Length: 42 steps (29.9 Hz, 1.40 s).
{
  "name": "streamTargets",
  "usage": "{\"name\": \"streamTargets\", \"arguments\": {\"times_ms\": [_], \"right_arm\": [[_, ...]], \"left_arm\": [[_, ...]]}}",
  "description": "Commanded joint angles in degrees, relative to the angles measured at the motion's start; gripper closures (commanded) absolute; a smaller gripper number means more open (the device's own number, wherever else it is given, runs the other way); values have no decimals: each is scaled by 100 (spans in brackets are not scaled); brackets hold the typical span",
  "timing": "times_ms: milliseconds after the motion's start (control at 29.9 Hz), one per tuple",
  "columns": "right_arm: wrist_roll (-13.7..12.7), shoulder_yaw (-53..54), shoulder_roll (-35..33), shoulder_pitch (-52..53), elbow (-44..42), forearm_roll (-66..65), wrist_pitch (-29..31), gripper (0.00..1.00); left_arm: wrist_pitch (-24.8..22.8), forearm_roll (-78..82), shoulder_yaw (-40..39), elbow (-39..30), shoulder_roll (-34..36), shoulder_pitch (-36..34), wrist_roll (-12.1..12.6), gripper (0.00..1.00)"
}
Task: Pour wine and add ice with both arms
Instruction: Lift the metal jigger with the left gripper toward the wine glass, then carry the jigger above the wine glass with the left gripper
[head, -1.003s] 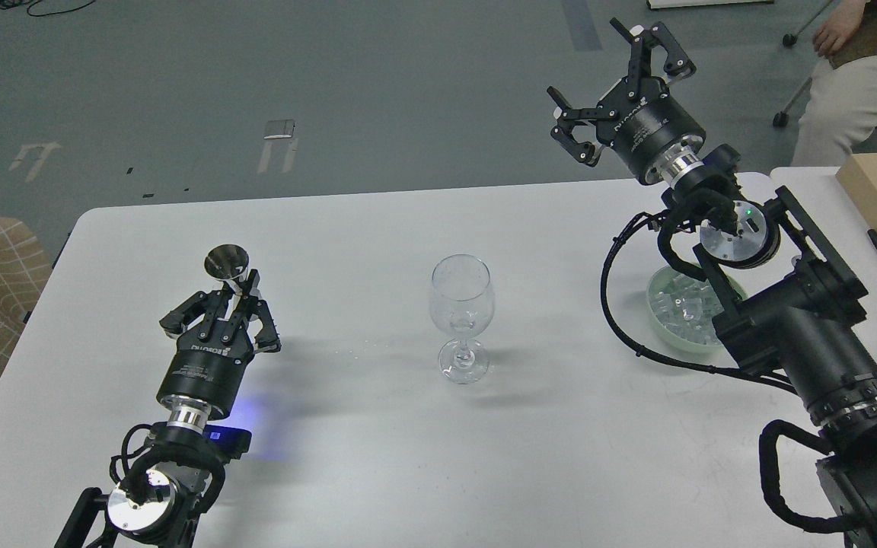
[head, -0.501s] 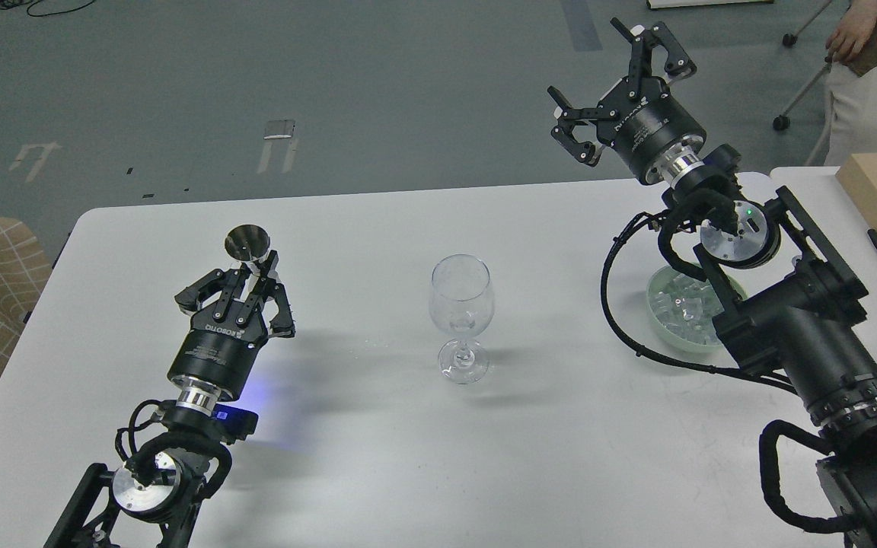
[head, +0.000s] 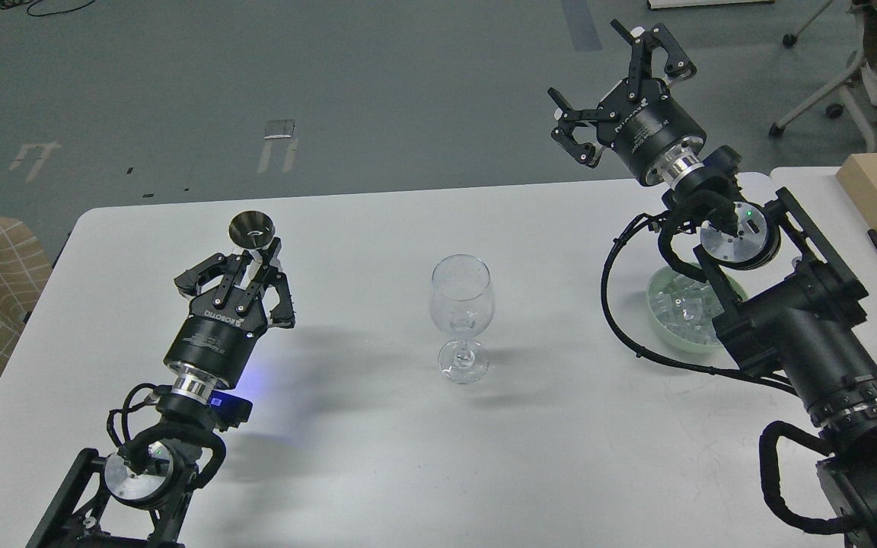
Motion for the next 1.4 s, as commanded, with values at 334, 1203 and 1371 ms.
{"name": "streamTargets", "arguments": {"times_ms": [334, 1203, 1371], "right_arm": [[0, 8, 0, -31, -3, 0, -1, 0], [0, 35, 0, -75, -3, 9, -10, 0], [0, 35, 0, -75, -3, 0, -10, 0]], "left_arm": [[207, 1, 213, -112, 38, -109, 54, 100], [550, 1, 749, -481, 319, -364, 62, 100], [594, 1, 872, -481, 407, -487, 62, 100]]}}
